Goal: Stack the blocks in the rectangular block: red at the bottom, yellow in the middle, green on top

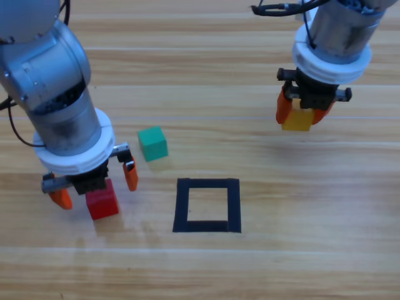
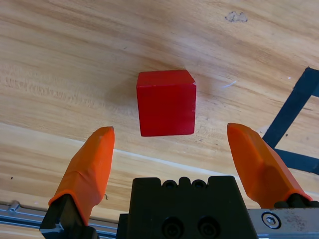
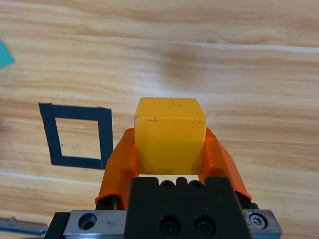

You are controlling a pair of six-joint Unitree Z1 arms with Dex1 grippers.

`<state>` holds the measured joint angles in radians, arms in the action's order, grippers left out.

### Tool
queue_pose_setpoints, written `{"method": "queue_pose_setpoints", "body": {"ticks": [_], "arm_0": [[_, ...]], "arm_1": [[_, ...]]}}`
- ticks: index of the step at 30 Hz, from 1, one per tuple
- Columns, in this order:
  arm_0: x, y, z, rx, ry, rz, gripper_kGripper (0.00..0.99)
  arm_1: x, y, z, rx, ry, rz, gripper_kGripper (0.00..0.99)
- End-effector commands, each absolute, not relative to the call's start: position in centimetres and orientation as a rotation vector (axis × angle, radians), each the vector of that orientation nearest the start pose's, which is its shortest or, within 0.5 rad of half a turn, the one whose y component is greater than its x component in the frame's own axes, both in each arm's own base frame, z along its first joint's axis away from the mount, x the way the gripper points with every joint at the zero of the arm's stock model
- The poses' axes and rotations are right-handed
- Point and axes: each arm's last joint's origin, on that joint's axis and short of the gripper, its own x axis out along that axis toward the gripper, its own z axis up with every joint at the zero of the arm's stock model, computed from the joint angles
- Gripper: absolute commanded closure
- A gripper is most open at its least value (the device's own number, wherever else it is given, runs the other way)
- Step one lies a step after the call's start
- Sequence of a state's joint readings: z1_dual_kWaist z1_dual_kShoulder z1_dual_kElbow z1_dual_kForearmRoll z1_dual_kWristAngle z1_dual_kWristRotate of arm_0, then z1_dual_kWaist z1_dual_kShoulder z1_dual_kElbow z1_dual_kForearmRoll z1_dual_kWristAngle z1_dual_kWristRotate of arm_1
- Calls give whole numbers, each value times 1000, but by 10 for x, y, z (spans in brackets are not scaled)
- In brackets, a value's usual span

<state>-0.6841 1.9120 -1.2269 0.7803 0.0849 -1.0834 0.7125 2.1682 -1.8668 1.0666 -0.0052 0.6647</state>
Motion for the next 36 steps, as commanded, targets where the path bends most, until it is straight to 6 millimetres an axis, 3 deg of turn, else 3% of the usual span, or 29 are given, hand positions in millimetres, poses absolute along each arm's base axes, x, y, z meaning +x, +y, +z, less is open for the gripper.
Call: {"method": "queue_pose_setpoints", "body": {"ticks": [1,9,18,21,23,27,30,32,36], "arm_0": [[275,-205,196,-308,1447,334,53],[285,-208,180,-292,1453,360,83],[288,-197,183,-296,1444,370,105],[289,-188,187,-297,1440,370,203],[290,-183,189,-292,1436,367,318],[289,-179,189,-260,1445,350,665],[289,-180,189,-227,1456,333,857],[292,-182,193,-207,1444,315,890],[293,-211,205,-125,1434,232,899]], "arm_1": [[333,281,263,47,1457,153,990],[335,280,254,20,1455,124,990],[334,278,260,12,1429,115,990],[333,276,264,11,1417,110,990],[332,275,266,11,1413,110,990],[331,274,269,13,1404,111,990],[331,274,270,11,1400,108,990],[331,273,270,11,1399,105,990],[330,272,273,8,1388,98,990]]}}
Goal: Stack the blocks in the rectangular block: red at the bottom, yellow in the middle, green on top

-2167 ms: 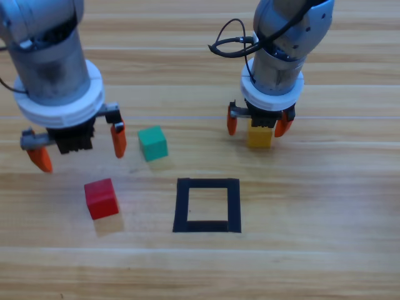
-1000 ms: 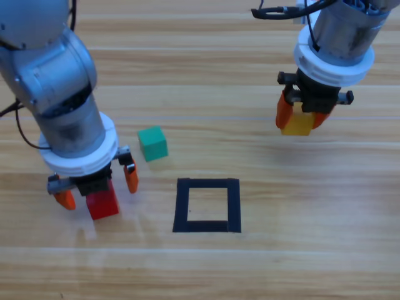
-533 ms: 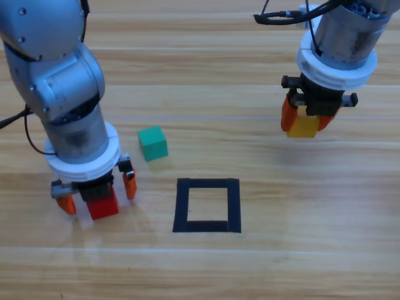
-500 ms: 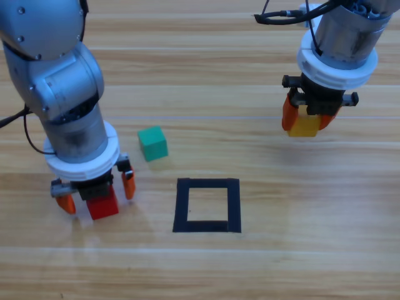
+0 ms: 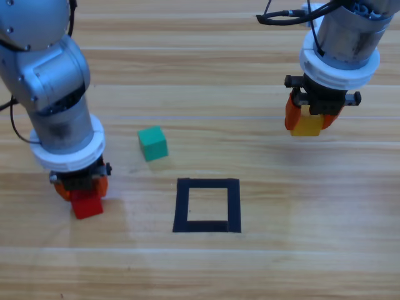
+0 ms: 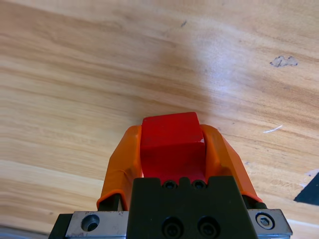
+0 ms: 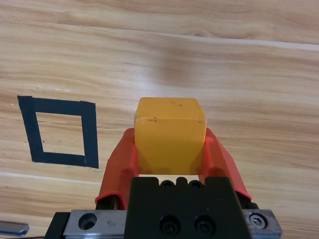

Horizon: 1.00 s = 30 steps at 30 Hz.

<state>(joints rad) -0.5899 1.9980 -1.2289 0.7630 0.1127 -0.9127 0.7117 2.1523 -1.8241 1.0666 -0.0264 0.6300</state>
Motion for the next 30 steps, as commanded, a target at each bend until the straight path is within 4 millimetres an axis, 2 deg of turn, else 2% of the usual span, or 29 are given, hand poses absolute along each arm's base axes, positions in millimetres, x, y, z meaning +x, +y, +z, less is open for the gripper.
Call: {"method": "queue_pose_setpoints", "body": {"ticks": [1,5,7,14,20,30], "arm_0": [[293,-219,210,-105,1430,212,899],[299,-269,236,14,1421,92,903],[296,-291,243,67,1421,34,915],[277,-342,237,161,1430,-160,953],[276,-364,219,169,1451,-165,953],[283,-373,188,87,1483,-19,952]], "arm_1": [[330,272,274,9,1383,96,990],[326,268,284,11,1358,97,990],[323,265,290,16,1346,103,990],[317,259,293,1,1350,104,990],[317,259,289,-1,1357,98,990],[321,262,282,-4,1363,93,990]]}}
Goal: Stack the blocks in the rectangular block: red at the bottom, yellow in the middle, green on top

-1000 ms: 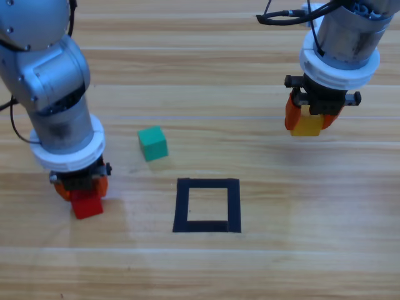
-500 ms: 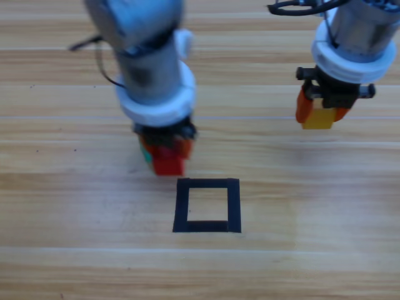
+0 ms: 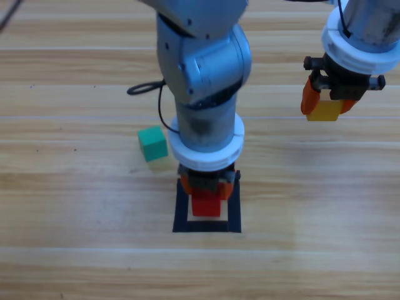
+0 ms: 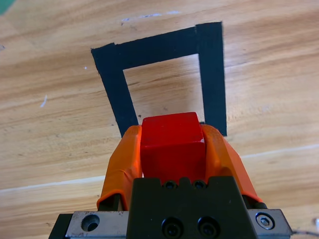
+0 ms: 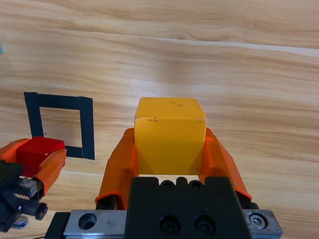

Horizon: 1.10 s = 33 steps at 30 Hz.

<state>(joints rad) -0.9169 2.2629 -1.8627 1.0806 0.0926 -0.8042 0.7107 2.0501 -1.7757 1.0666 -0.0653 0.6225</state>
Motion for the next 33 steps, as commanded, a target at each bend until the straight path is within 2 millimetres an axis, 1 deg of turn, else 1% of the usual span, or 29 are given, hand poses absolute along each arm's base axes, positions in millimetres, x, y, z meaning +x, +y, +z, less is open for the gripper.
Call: {"method": "queue_pose_setpoints", "body": {"ticks": [1,4,8,12,25,33], "arm_0": [[284,-374,185,79,1486,-6,952],[287,-378,180,66,1487,7,952],[288,-379,182,50,1469,22,952],[290,-379,183,47,1449,31,952],[293,-374,180,75,1431,54,952],[291,-372,185,78,1422,57,950]], "arm_1": [[321,262,281,-4,1365,93,990],[321,263,280,-6,1366,94,990],[323,264,276,-11,1373,90,990],[322,264,277,-8,1373,93,990],[323,265,276,-8,1368,95,990],[324,265,274,-10,1372,93,990]]}}
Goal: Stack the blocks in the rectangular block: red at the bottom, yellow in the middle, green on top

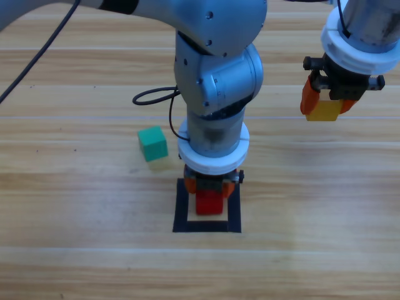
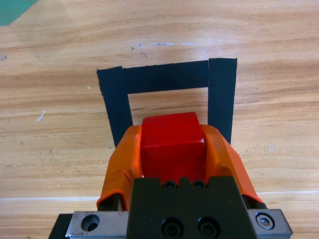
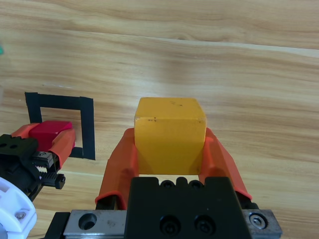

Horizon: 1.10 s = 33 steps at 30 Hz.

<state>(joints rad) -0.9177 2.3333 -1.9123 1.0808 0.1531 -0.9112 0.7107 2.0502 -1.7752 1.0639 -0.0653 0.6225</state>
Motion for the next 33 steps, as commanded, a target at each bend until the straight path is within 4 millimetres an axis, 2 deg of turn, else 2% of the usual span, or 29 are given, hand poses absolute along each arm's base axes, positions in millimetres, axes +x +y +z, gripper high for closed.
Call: {"method": "queue_pose_setpoints", "body": {"ticks": [1,33], "arm_0": [[290,-371,185,79,1423,58,950],[287,-374,174,112,1441,41,949]], "arm_1": [[324,265,274,-10,1372,93,990],[324,262,280,-24,1339,72,990]]}}
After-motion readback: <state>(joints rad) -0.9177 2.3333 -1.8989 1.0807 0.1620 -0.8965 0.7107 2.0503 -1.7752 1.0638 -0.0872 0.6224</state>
